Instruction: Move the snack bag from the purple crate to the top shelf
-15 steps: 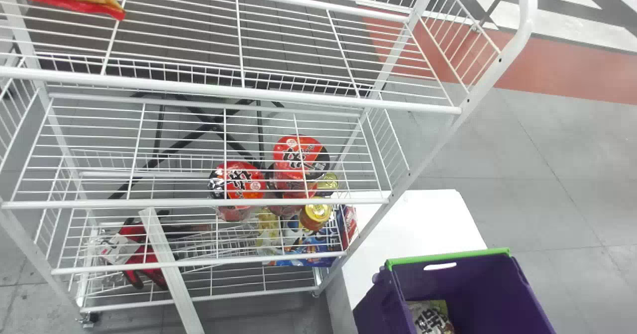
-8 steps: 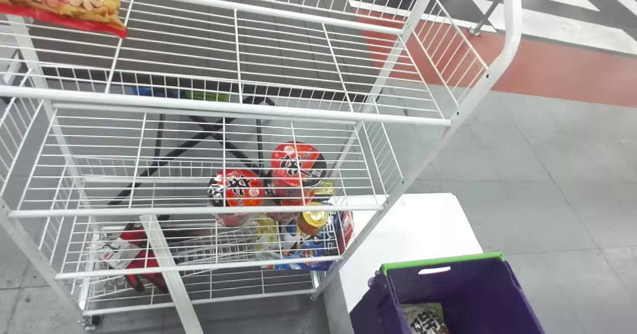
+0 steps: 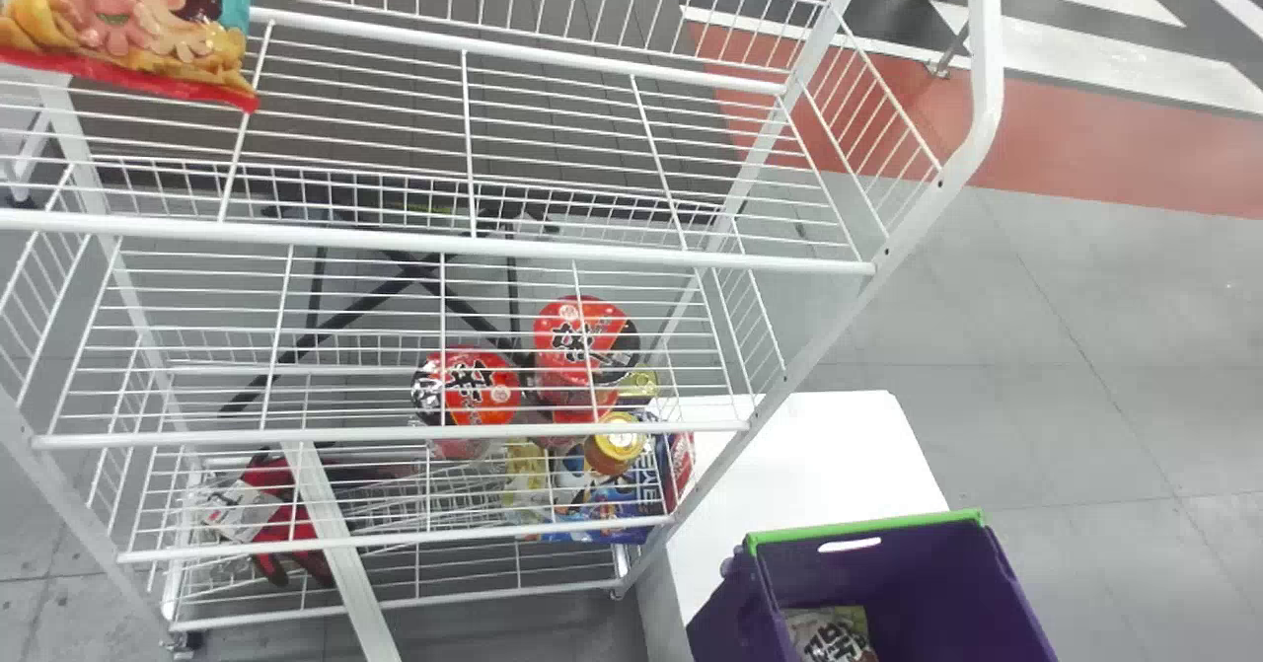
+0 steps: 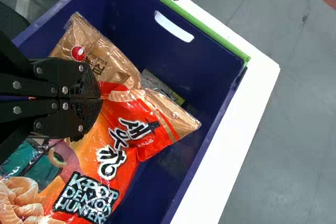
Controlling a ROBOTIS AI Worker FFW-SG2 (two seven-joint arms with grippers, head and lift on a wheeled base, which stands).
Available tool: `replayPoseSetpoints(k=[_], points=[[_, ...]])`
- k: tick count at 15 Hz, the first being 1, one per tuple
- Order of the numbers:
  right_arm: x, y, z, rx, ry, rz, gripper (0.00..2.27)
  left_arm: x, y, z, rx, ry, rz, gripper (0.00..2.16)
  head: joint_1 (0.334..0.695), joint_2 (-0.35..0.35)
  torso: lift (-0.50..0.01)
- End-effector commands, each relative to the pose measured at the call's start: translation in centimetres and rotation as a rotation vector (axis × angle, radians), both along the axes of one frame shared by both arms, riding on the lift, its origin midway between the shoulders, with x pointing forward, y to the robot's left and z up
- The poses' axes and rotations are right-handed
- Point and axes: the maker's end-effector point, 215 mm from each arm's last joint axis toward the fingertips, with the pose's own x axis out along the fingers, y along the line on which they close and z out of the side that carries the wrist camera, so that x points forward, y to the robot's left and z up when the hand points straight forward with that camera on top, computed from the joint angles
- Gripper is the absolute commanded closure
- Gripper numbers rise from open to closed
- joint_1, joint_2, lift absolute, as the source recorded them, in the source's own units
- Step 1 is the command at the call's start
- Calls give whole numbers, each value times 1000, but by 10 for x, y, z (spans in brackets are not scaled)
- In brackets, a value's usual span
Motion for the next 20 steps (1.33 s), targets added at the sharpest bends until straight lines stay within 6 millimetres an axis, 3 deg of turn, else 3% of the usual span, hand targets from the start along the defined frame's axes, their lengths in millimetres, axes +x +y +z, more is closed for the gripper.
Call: replayPoseSetpoints(k=[1,20], points=[[1,-3,2,-4,-2,-5,2125,0,-1,2,-1,-5,0,100,695,-350,-172],[15,4,-2,7,-8,7,2125,3,2,0,-3,1,7,100,695,-350,-96]])
